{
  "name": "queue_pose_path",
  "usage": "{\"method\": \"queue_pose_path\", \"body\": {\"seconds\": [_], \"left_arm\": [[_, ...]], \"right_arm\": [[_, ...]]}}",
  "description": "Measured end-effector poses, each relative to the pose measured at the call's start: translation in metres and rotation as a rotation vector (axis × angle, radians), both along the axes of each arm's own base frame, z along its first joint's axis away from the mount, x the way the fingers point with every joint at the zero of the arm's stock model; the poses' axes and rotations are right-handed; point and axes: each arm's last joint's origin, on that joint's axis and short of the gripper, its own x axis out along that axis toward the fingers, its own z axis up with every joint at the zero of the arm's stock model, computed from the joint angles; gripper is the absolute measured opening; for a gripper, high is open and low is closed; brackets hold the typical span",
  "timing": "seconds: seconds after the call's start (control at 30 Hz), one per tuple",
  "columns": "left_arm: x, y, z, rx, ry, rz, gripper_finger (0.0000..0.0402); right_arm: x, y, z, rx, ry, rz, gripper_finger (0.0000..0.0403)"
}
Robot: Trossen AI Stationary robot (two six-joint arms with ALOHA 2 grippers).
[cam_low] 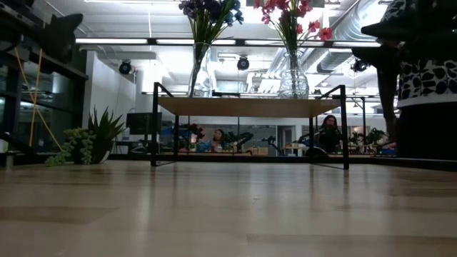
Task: Pick and place flowers into a vace then onto a shelf
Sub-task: Return to Home Position
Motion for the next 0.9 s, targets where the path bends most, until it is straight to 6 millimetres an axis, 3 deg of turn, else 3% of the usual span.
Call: {"method": "queue_pose_path", "body": {"seconds": [0.47,0.9], "left_arm": [[0.003,0.002,-0.006,0.027,-0.043,0.093,0.0395],[0.014,0.026,-0.004,0.069,-0.074,0.178,0.0395]], "right_arm": [[0.001,-0.006,-0.001,-0.042,0.025,-0.159,0.0248],[0.002,-0.026,0.002,-0.094,0.029,-0.273,0.0248]]}}
